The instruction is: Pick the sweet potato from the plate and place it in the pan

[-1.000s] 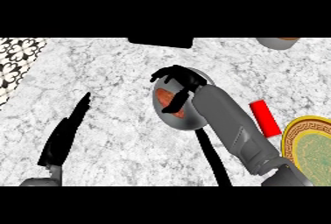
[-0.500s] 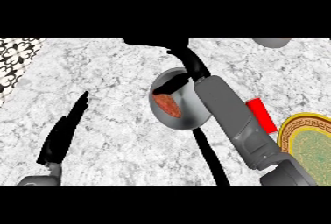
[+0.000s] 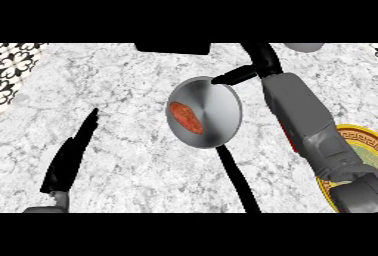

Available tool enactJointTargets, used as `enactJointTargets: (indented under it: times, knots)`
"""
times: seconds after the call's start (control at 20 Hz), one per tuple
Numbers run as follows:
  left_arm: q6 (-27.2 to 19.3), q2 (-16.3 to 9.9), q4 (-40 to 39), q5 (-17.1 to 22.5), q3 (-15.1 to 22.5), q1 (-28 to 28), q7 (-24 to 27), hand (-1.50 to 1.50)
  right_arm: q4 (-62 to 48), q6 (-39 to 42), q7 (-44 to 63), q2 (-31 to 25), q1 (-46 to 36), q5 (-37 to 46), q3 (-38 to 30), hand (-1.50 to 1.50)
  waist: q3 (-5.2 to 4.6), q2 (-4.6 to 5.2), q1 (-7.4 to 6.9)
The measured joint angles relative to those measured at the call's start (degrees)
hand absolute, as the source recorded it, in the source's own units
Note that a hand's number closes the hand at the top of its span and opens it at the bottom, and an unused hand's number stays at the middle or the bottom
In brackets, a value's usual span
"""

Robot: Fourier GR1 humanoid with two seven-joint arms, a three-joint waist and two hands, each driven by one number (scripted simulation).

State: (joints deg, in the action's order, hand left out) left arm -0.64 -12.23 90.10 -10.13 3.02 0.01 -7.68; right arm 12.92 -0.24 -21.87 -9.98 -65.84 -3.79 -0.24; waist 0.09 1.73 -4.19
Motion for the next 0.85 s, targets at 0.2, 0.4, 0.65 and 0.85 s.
enactJointTargets:
  times: [0.2,0.4,0.65,0.85]
  knots:
    - [0.32,-0.34,1.17,0.18,-0.22,0.22,-0.35,0.0,-1.74,4.74,-3.83,-6.77,0.92,0.12,-0.91,-1.5,0.06,0.27,-0.37]
    - [0.27,-0.12,0.63,0.06,-0.25,0.1,0.51,0.0,-3.46,8.57,-7.39,-11.77,2.37,0.39,-1.48,-1.5,0.09,0.46,-0.42]
    - [0.99,-0.59,0.92,0.55,-0.69,0.22,0.51,0.0,-5.05,13.68,-10.4,-17.56,3.39,1.06,-1.62,-1.5,0.16,0.66,-0.89]
    - [0.89,0.11,0.86,0.39,-0.15,-0.48,0.29,0.0,-6.09,17.14,-11.81,-20.92,3.62,1.48,-1.7,-1.5,0.21,0.86,-1.2]
